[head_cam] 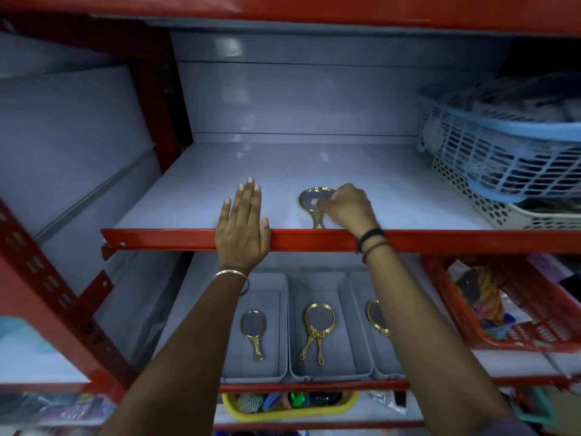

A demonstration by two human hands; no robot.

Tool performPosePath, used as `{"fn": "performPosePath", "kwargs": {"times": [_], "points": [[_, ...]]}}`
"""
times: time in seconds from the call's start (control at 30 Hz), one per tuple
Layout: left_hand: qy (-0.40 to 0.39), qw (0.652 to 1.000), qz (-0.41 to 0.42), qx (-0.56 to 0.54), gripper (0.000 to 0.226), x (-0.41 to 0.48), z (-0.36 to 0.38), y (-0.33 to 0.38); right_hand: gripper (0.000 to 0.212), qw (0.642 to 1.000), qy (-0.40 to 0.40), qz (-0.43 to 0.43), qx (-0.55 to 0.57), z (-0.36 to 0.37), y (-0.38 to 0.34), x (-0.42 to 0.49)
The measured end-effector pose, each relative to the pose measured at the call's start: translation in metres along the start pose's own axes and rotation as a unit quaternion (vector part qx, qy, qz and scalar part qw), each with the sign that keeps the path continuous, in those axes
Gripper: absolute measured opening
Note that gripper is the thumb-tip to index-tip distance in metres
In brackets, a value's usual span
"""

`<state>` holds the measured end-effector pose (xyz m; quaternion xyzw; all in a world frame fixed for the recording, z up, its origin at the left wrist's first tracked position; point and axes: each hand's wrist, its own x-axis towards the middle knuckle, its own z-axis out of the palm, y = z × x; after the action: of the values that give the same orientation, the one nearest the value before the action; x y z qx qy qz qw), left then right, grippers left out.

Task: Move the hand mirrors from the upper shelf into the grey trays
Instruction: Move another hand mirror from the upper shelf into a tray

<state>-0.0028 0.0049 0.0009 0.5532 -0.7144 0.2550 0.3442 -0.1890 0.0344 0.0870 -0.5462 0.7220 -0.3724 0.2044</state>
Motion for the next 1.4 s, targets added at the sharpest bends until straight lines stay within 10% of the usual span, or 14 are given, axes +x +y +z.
{"fn": "performPosePath", "kwargs": {"times": [0.33,0.57,0.83,1.1,1.4], "points": [[-0.013,1.0,0.005,-0.006,0.06,0.001,0.0,-0.001,0.038,0.984,-0.024,0.116,-0.132,0.032,-0.012,0.022],[-0.044,0.999,0.008,-0.028,0.06,0.001,-0.009,0.0,0.037,0.996,-0.048,0.07,0.033,0.032,0.002,0.027],[-0.049,0.998,-0.012,-0.026,0.061,0.002,-0.017,-0.021,0.011,0.927,-0.156,0.058,0.336,-0.008,-0.007,-0.03],[-0.031,0.998,0.044,-0.012,0.06,0.005,-0.011,-0.036,0.007,0.902,-0.331,0.079,0.265,0.022,0.048,-0.098],[0.012,0.999,0.039,-0.007,0.059,0.002,-0.002,-0.038,0.005,0.895,-0.323,0.219,0.214,0.151,0.109,-0.104]]}}
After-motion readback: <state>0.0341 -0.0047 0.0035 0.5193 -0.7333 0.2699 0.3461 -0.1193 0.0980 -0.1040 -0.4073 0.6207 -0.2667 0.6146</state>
